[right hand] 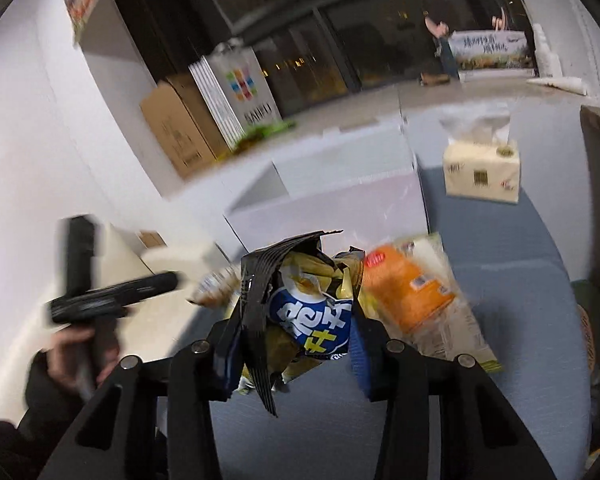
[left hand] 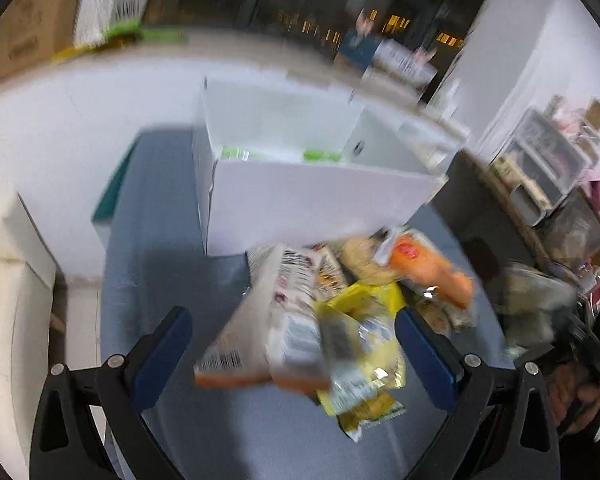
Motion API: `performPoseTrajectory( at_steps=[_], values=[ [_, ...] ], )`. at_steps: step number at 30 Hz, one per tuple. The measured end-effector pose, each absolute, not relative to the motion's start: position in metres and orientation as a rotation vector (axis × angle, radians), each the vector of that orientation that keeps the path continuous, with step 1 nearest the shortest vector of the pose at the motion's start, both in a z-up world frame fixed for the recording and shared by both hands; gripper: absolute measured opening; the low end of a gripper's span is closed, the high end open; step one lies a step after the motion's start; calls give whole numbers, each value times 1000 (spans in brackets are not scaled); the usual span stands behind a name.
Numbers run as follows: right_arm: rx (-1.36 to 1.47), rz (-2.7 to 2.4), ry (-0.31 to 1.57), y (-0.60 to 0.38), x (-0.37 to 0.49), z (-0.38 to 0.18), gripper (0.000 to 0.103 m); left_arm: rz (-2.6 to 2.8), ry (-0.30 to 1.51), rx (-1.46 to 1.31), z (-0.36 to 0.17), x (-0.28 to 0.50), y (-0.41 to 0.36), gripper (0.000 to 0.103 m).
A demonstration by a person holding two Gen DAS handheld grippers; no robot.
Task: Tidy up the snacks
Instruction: 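Grasp blue chip bag with right gripper while left grasps white noodle bag, drop both in box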
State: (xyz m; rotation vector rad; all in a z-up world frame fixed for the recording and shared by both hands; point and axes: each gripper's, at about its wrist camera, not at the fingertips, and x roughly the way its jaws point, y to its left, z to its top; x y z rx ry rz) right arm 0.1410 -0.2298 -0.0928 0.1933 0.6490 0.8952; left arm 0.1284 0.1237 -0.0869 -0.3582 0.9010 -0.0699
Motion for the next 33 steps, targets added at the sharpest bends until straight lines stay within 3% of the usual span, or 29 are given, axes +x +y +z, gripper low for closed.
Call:
performPoseTrajectory(
  at_steps=[8, 9, 10, 15, 24, 33],
  values=[
    [248, 881, 632, -251, 141, -92, 48, -41, 1169, -363, -137, 206, 130, 98],
    [252, 880, 637, -252, 144, -93, 48, -41, 1173, -359, -140, 207, 128, 76],
    [257, 878, 642, -254, 145, -94, 48, -70, 1173, -381, -142, 207, 125, 42],
    [272, 864, 657, -261, 147, -100, 48, -24, 1068, -276, -125, 184, 113, 39],
    [251, 879, 654, -250, 152, -103, 48, 71, 621, -280, -58, 92, 106, 39],
    [170, 925, 571, -203, 209, -45, 48, 33, 438, -345, -1, 134, 114, 39]
  ],
)
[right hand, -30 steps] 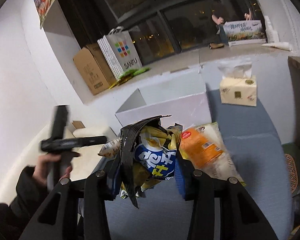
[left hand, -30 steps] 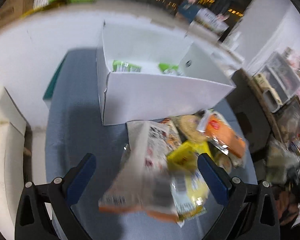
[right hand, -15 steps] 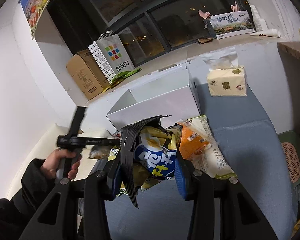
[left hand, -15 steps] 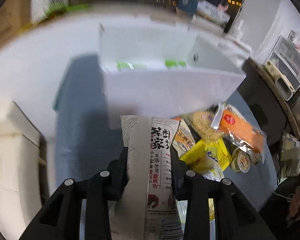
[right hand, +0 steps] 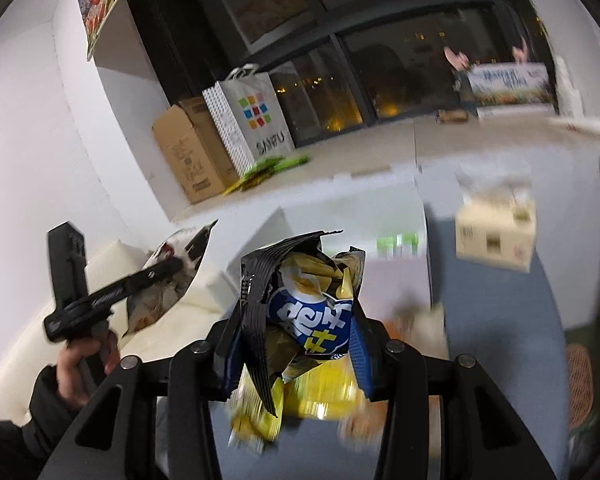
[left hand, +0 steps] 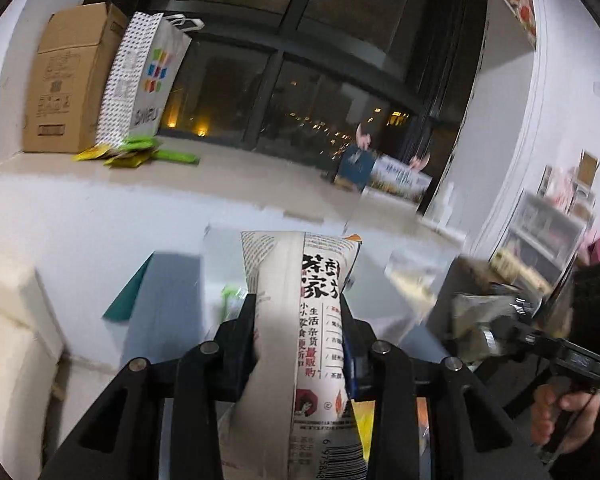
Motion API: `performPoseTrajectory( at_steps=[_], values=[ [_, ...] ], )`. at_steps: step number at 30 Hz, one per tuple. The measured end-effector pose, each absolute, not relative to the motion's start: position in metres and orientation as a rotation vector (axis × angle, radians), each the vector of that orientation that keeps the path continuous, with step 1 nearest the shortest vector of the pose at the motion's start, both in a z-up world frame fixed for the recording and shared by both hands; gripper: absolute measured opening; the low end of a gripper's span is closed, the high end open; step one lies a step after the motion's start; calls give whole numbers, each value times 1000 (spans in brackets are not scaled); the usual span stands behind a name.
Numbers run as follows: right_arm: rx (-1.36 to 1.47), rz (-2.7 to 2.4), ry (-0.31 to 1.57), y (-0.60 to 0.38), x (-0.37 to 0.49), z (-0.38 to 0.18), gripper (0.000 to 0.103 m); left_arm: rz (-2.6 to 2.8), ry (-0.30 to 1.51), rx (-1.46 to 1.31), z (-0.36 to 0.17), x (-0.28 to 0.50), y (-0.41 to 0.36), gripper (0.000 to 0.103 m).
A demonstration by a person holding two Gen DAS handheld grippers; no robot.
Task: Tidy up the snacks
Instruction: 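Grasp blue chip bag with right gripper while left grasps white noodle bag, drop both in box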
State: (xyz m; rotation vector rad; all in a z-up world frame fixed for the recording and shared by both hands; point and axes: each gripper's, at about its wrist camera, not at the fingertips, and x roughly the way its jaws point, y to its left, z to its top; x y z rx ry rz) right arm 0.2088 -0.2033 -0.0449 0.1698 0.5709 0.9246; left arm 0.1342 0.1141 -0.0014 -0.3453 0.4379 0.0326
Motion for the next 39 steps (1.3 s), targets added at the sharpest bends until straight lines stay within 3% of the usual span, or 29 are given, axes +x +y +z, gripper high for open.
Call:
performPoseTrajectory(
  at_steps=[7, 14, 15, 16, 17, 18, 19, 29, 39],
  values=[
    [164, 909, 656, -144, 306, -11, 48, 46, 487, -323, 9, 230, 127, 39],
    [94, 847, 753, -97, 374, -26, 48, 88, 589, -297, -22, 284, 136, 43],
    [94, 834, 759, -95, 380, -30, 49, 93, 601, -312, -26, 286, 140, 60],
    [101, 829, 770, -94, 386, -35, 52, 96, 608, -332, -29, 287, 144, 95],
    [112, 829, 790, -93, 392, -39, 69, 94, 603, -339, -30, 285, 146, 102],
    [123, 816, 816, -92, 399, -43, 98, 90, 588, -338, -30, 281, 147, 103],
    [134, 785, 829, -94, 403, -46, 103, 93, 586, -329, -30, 279, 148, 103],
    [156, 767, 749, -123, 386, -33, 103, 108, 539, -281, -1, 224, 141, 103],
    [66, 901, 502, -178, 266, 13, 103, 65, 406, -217, 29, 100, 91, 103]
  ],
)
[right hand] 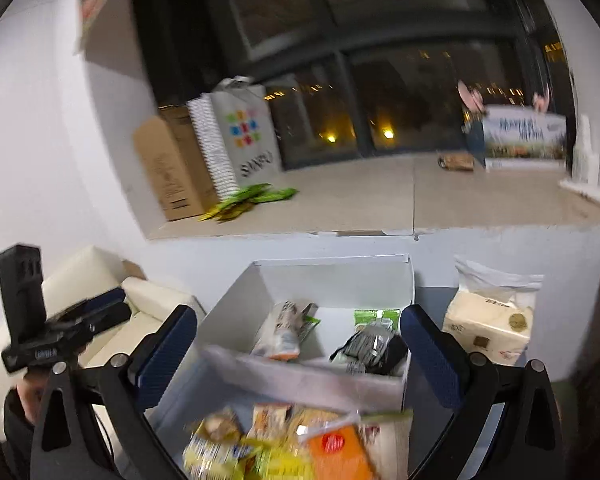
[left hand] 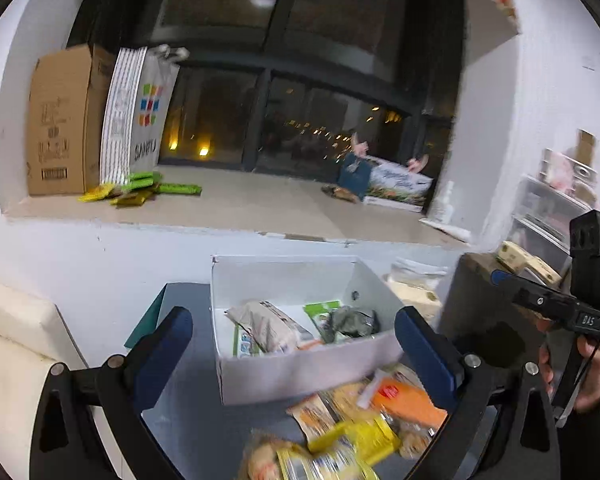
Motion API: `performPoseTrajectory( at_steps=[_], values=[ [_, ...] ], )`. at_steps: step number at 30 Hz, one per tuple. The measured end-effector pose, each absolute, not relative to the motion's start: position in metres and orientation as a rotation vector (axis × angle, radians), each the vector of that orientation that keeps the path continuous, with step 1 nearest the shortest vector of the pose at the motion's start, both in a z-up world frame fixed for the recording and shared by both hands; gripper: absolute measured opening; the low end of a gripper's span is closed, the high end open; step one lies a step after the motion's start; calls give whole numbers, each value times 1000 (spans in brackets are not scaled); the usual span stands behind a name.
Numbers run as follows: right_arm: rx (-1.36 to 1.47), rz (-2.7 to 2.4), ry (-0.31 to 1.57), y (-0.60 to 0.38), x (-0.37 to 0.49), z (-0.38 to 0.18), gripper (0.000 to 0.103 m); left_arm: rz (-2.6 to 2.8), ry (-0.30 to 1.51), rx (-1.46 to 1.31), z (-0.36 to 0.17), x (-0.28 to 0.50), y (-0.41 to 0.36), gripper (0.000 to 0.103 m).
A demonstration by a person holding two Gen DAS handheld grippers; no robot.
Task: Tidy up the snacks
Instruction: 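Grasp blue chip bag with right gripper while left grasps white noodle bag, drop both in box, then move both grippers back over the remaining snacks on the table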
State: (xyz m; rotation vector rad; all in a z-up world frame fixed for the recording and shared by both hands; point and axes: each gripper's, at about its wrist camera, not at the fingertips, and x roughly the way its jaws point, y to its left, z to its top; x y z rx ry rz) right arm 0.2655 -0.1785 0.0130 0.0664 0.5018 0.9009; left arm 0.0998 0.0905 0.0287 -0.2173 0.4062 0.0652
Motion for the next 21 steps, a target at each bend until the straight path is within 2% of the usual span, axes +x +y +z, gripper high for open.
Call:
performPoseTrajectory(
  at_steps=[8, 15, 21],
  values=[
    [-66, 872, 462, -229, 177, -10, 103, 42, 414, -178, 9, 25, 46, 103],
    [-99, 808, 502, -263, 137, -64, 103, 3, 510, -179, -22, 2, 19, 103],
    [-114, 823, 581, -262, 133, -93, 103, 2, 519, -184, -25, 0, 15, 103]
  ],
)
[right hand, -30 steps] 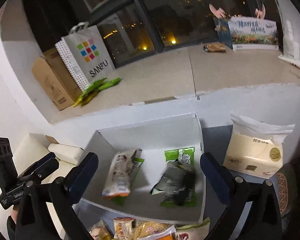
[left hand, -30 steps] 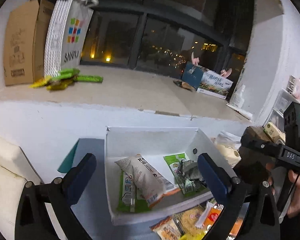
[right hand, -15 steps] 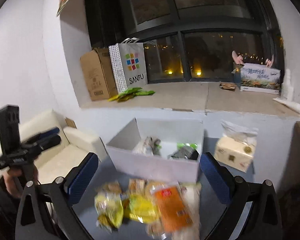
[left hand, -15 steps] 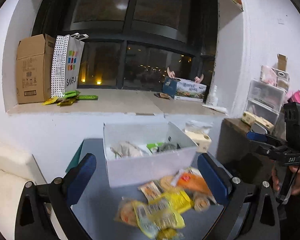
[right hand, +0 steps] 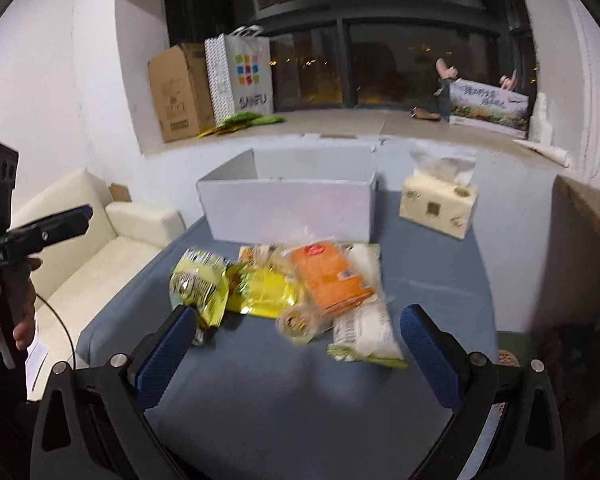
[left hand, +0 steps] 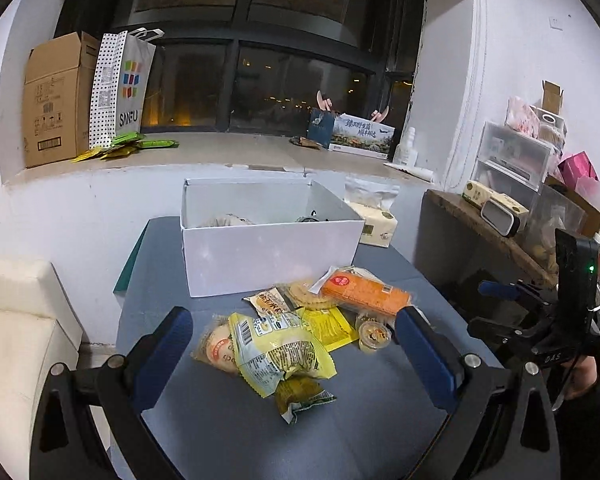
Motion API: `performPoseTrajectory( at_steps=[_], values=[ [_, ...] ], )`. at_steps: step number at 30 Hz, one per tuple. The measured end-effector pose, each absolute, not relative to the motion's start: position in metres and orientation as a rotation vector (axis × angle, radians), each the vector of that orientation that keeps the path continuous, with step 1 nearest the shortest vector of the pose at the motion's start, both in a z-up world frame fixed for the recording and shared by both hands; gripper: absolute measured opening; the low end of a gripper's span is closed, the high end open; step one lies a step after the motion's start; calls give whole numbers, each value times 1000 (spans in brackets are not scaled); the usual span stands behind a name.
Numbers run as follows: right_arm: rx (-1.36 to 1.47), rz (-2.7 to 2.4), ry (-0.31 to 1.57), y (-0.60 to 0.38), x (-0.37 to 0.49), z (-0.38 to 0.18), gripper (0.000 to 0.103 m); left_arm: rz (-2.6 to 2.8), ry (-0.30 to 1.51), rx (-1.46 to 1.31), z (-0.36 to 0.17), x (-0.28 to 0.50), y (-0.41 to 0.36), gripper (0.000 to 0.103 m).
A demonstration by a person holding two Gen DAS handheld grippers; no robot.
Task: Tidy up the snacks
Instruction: 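Move both grippers back over the remaining snacks on the table, then grasp orange bread packet with right gripper while left grasps yellow bag, drop both in box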
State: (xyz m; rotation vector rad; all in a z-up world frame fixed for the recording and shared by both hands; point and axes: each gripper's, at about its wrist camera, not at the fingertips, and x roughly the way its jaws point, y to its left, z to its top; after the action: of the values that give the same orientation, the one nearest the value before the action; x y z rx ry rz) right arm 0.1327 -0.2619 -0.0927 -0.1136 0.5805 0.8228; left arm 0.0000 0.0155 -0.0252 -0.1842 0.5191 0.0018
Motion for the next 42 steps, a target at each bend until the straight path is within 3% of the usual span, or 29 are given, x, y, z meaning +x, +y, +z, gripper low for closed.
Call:
performPoseTrajectory(
  at_steps=[13, 26, 28, 29, 33, 35, 36, 42],
  values=[
    [-308, 817, 647, -205, 178, -101, 103, 19, 531, -189, -29, 1, 22, 103],
    [-407, 819, 895, -151, 273, -163, 103, 30, 597, -199, -50, 6, 27, 103],
    [-396, 835, 914, -151, 275, -168, 94, 33, 604, -201, -52, 7, 27, 103],
    [-389, 819, 907, -152, 275, -167, 79, 33, 608, -200, -53, 8, 26, 103],
    [-335, 826, 879, -169, 266, -152, 56, 28, 623, -202, -59, 12, 25, 103],
    [-294, 834, 840, -182, 259, -140, 29, 24, 636, -194, -62, 16, 22, 103],
    [-247, 852, 827, -192, 255, -132, 24, 23, 642, -189, -63, 18, 19, 103],
    [-294, 836, 796, -201, 237, -129, 21, -1, 660, -176, -65, 24, 9, 103]
  ],
)
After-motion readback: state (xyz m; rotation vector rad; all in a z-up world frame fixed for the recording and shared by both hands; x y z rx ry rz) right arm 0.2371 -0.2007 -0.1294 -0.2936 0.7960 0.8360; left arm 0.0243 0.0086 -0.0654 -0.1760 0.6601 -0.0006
